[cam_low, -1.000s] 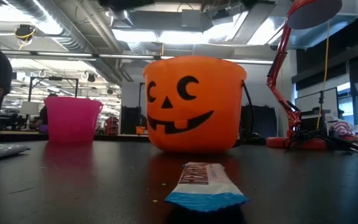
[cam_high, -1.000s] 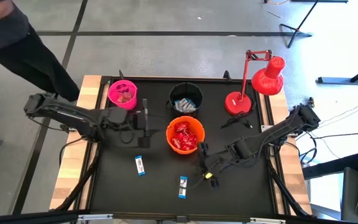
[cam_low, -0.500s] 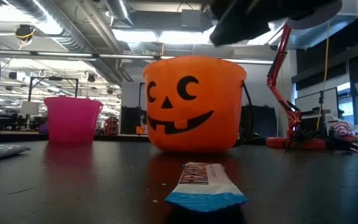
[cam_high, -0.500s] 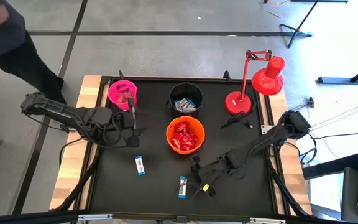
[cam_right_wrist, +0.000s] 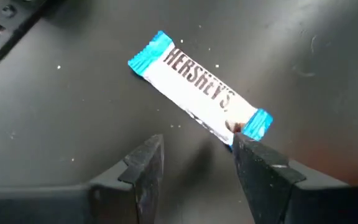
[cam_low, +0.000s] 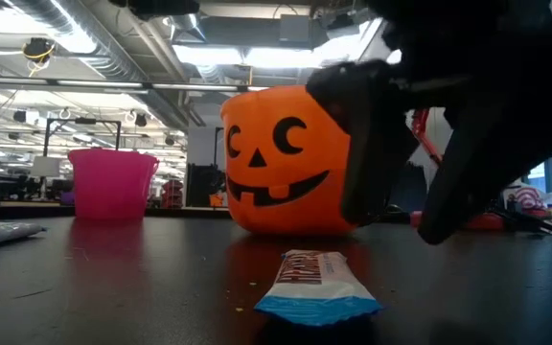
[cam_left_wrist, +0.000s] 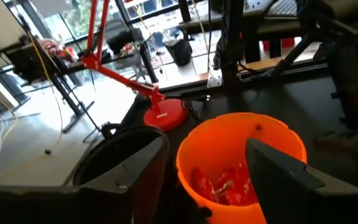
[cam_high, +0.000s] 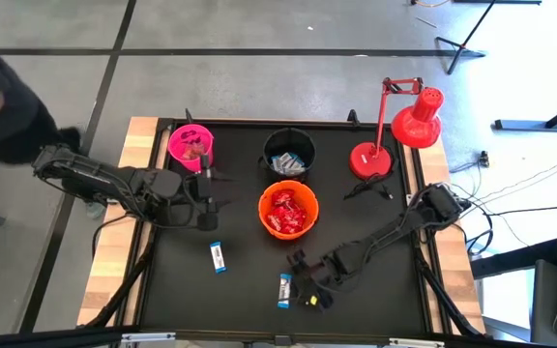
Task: Sort candy
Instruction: Put the white chocolate into the black bucket
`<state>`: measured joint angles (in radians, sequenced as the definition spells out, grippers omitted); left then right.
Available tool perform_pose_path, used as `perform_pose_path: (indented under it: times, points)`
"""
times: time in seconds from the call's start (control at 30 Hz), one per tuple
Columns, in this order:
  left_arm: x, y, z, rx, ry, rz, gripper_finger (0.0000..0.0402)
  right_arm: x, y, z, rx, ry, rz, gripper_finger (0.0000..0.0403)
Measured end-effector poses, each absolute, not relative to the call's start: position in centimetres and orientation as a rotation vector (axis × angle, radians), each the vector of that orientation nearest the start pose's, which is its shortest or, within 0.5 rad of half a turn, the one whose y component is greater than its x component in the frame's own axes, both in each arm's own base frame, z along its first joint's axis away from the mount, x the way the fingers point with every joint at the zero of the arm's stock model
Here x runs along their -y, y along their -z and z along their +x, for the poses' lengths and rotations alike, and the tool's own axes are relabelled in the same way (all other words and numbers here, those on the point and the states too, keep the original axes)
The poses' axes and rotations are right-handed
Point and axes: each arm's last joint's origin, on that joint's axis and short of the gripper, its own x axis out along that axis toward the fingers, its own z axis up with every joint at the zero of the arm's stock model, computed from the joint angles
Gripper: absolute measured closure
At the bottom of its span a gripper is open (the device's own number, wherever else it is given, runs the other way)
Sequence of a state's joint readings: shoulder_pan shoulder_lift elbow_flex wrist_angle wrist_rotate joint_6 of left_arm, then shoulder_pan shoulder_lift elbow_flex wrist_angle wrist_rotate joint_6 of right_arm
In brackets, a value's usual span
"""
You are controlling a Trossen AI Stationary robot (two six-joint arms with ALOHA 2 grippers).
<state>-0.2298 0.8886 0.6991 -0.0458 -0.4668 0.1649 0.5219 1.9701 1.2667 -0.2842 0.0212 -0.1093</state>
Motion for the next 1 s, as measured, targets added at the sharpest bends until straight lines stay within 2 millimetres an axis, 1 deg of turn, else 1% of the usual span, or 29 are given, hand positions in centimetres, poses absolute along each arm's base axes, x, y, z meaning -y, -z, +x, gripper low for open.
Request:
perform_pose_path:
  times: [0.23,0.3,0.4,0.5,0.57,0.73,0.8,0.87,1.0]
  points:
    - [3.2,-29.6,19.4,-0.264,-0.221,0.202,0.0189,-20.2,-15.7,35.2,-0.835,-0.490,-0.548,0.0212]
    - [3.2,-29.6,19.4,-0.264,-0.222,0.198,0.0189,-20.3,-15.4,35.4,-0.838,-0.499,-0.572,0.0212]
    - [3.2,-29.6,19.4,-0.267,-0.222,0.198,0.0189,-20.2,-14.5,36.2,-0.869,-0.523,-0.560,0.0212]
    - [3.2,-29.5,19.4,-0.276,-0.221,0.200,0.0189,-20.4,-14.2,37.4,-0.878,-0.576,-0.523,0.0212]
    - [3.2,-29.5,19.3,-0.277,-0.222,0.196,0.0189,-20.1,-13.8,37.8,-0.930,-0.596,-0.513,0.0212]
    - [3.2,-29.3,19.3,-0.295,-0.217,0.182,0.0189,-19.0,-13.9,38.5,-0.955,-0.623,-0.451,0.0214]
    - [3.2,-29.2,19.3,-0.306,-0.216,0.186,0.0189,-18.5,-13.9,38.7,-0.968,-0.602,-0.427,0.0226]
    - [3.2,-29.2,19.2,-0.311,-0.216,0.187,0.0189,-18.1,-13.8,38.7,-0.987,-0.589,-0.417,0.0248]
    - [3.2,-29.2,19.2,-0.310,-0.215,0.185,0.0189,-17.7,-13.8,38.8,-1.002,-0.567,-0.412,0.0315]
